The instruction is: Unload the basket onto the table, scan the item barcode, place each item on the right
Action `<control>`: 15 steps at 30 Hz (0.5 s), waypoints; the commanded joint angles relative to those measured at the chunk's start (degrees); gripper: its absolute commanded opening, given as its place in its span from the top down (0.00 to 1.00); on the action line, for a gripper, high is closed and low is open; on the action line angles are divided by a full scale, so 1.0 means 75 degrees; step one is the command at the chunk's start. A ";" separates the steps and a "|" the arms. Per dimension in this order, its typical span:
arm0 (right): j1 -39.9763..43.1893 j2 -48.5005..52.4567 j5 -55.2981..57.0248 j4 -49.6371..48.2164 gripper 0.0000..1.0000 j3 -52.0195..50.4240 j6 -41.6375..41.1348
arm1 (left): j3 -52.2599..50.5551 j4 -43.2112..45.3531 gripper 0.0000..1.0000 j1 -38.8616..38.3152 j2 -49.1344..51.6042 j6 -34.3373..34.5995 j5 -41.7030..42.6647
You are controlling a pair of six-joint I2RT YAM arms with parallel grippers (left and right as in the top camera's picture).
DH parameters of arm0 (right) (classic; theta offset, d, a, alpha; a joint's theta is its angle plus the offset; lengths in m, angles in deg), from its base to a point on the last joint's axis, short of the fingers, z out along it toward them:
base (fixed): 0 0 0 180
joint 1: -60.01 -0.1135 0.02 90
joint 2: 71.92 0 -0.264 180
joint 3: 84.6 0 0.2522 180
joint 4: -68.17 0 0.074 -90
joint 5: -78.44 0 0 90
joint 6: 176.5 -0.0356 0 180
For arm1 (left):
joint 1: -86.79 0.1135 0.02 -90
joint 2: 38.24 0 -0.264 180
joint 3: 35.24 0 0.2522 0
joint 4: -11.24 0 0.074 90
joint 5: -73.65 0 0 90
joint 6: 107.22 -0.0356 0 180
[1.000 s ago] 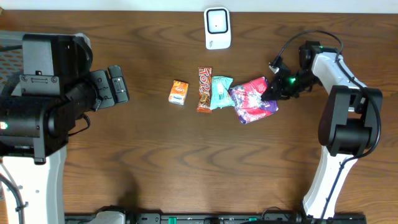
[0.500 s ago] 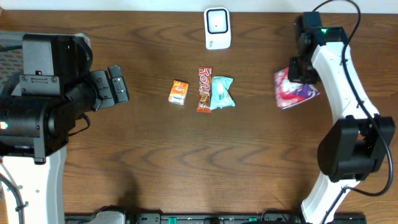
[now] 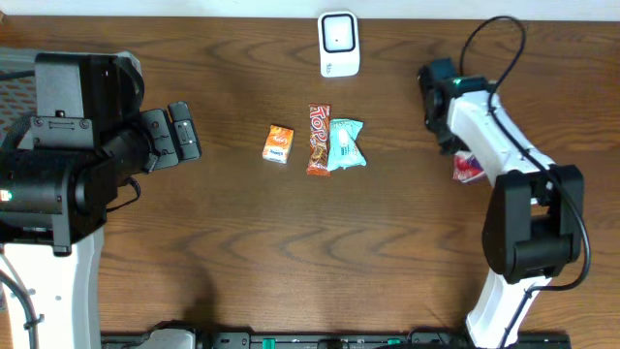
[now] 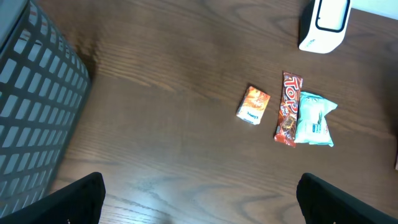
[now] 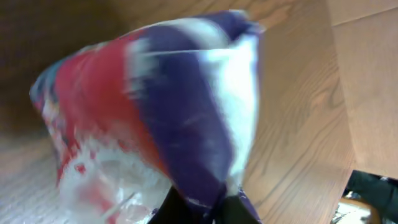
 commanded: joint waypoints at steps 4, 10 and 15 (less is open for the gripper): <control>-0.0781 0.0044 -0.1655 -0.0309 0.83 -0.0015 0.0889 | 0.0020 -0.0006 0.02 0.0032 -0.0009 -0.0073 -0.0044; -0.1501 0.0044 -0.1769 -0.0262 0.24 0.0452 0.1058 | 0.0020 -0.0006 0.02 0.0032 -0.0009 -0.0073 -0.0044; -0.1667 0.0044 -0.1769 0.0501 0.01 0.1661 0.1072 | 0.0020 -0.0006 0.02 0.0032 -0.0009 -0.0073 -0.0044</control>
